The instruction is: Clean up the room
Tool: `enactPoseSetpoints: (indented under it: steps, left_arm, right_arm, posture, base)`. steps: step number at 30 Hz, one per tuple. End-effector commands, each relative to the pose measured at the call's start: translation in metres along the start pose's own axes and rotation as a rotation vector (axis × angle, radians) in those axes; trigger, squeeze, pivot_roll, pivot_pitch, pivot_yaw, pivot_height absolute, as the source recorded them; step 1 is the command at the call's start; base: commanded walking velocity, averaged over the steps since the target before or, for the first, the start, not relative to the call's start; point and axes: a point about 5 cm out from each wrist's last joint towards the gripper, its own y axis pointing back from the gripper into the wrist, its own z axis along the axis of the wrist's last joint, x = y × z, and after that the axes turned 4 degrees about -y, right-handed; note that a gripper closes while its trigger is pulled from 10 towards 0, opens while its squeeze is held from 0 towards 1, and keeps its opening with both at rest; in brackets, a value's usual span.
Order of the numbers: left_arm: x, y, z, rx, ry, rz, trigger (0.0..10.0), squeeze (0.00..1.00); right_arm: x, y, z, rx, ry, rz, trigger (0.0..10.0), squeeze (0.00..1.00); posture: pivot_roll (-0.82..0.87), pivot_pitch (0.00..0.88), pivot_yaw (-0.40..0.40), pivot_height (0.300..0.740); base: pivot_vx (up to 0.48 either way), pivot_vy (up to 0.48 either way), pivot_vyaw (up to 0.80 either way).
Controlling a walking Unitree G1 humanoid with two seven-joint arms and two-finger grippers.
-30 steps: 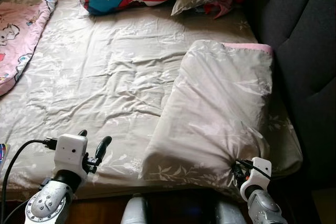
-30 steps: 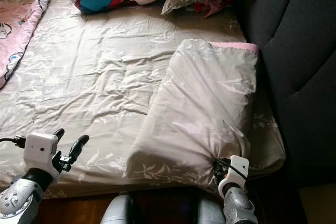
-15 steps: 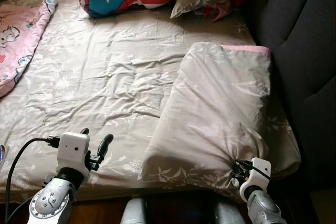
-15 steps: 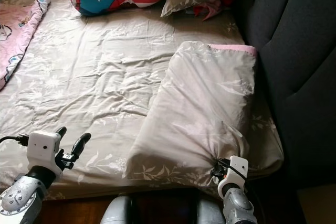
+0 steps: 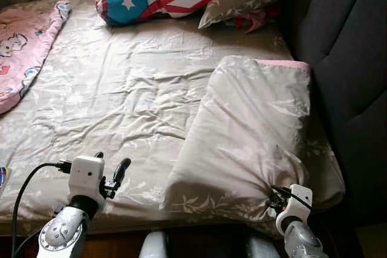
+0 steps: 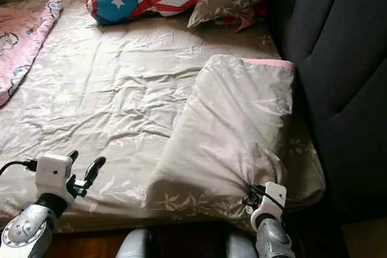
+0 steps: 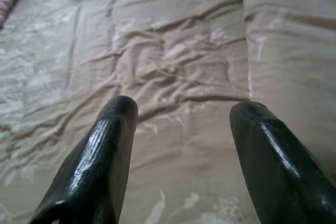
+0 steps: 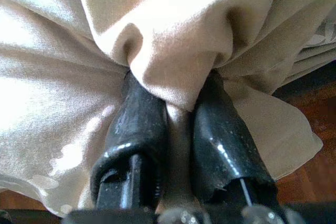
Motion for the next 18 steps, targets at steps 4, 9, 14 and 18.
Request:
enactPoseSetpoints:
  steps: [4,9,14,18]
  left_arm:
    - [-0.001,0.001,-0.008,0.013,0.002,0.013,10.0,0.0]
    - [-0.002,-0.003,-0.011,0.01,0.012,0.024,10.0,0.0]
    - [0.001,-0.005,-0.013,0.006,0.02,0.037,10.0,0.0]
    - [0.002,-0.008,-0.013,-0.004,0.023,0.047,10.0,0.0]
  right_arm:
    - [-0.003,0.001,-0.007,0.043,-0.002,-0.01,0.0,0.0]
    - [-0.023,-0.001,0.017,-0.036,-0.007,-0.086,0.0,0.0]
    - [-0.058,0.002,0.058,-0.145,0.047,-0.192,0.0,0.0]
    - [-0.105,0.017,0.105,-0.253,0.112,-0.359,0.0,0.0]
  posture:
    - [0.12,0.142,0.079,0.666]
    - [0.11,0.126,0.072,0.666]
    - [0.1,0.112,0.061,0.666]
    - [0.09,0.101,0.054,0.666]
  base:
    - [0.0,0.0,0.0]
    - [0.0,0.0,0.0]
    - [0.0,0.0,0.0]
    - [0.0,0.0,0.0]
